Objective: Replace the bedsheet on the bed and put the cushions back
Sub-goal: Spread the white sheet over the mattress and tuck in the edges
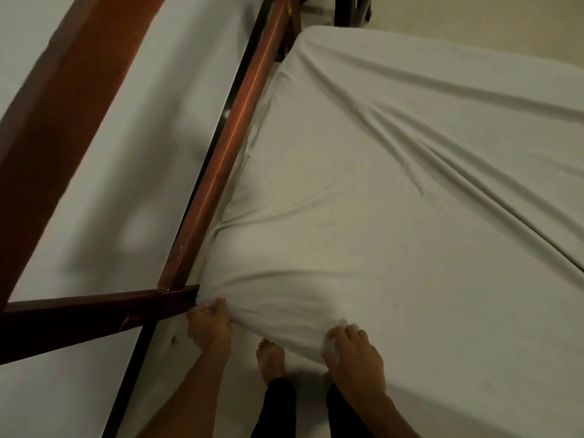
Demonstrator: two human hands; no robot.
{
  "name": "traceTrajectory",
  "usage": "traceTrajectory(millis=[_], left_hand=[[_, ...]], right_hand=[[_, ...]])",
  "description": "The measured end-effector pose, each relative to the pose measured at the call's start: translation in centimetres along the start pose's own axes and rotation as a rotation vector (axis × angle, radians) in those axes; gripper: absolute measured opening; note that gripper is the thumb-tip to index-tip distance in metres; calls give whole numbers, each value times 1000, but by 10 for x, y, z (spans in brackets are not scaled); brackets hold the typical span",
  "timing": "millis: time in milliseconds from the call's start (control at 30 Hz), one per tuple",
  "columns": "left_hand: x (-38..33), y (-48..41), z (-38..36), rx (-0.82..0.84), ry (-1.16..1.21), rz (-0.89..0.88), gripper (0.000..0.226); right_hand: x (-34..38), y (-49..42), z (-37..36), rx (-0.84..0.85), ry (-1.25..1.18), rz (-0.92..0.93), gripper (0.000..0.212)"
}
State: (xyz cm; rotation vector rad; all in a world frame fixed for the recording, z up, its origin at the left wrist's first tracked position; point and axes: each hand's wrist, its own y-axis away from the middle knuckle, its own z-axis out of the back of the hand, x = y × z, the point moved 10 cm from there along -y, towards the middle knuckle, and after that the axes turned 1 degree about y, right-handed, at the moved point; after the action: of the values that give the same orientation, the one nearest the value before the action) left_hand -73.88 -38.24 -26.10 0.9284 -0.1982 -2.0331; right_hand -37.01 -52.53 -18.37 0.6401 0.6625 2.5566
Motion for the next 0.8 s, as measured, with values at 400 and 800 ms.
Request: traceTrajectory(millis=[400, 800], left_hand=[[-128, 29, 17, 99, -454, -400, 10], [-56, 15, 51, 124, -304, -150, 20]], right_hand=[[61, -35, -23, -131, 49, 70, 31], [103, 14, -49, -154, 67, 140, 30]])
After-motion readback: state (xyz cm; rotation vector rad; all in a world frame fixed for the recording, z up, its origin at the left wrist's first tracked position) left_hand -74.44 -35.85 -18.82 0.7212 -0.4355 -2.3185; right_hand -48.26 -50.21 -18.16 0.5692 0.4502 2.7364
